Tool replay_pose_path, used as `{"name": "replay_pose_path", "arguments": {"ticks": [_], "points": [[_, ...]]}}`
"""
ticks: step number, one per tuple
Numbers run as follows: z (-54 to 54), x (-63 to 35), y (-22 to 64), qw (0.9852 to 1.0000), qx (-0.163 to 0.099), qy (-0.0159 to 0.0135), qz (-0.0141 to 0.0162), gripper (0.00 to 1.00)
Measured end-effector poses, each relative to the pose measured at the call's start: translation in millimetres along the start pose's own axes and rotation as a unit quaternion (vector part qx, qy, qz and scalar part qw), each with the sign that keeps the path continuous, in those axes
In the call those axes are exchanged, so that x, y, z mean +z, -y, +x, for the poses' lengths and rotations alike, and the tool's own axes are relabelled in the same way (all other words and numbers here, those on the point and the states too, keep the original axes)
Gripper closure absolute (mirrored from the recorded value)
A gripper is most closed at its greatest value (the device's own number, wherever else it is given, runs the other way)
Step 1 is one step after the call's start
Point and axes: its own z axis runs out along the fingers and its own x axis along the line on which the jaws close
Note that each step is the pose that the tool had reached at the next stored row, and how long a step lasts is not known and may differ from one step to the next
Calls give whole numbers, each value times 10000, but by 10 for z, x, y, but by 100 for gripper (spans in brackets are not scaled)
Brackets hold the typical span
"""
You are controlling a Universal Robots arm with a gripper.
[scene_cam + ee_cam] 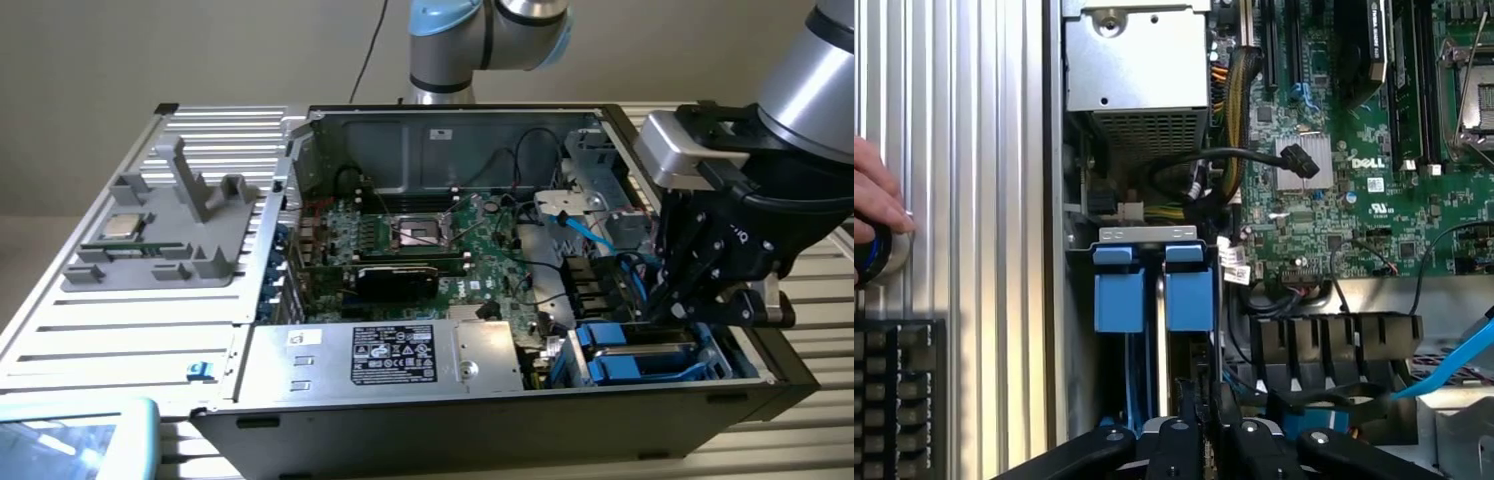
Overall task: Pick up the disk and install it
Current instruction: 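Insert the first disk wire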
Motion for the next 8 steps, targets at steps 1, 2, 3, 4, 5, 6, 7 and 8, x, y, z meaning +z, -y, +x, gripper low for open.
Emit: {"name": "replay_pose_path", "arguments": {"ticks": [1,2,3,4,5,6,7,8], "points": [[-4,1,-7,10000,0,-2,3,84],[-5,1,-10,10000,0,-2,4,84],[-5,1,-10,10000,-1,-2,4,84],[-5,1,-10,10000,-1,-3,4,84],[-5,1,-11,10000,0,-3,4,84],[-5,2,-12,10000,0,-2,4,84],[-7,2,-12,10000,0,-3,5,84],[-9,3,-12,10000,0,-3,5,84]]}}
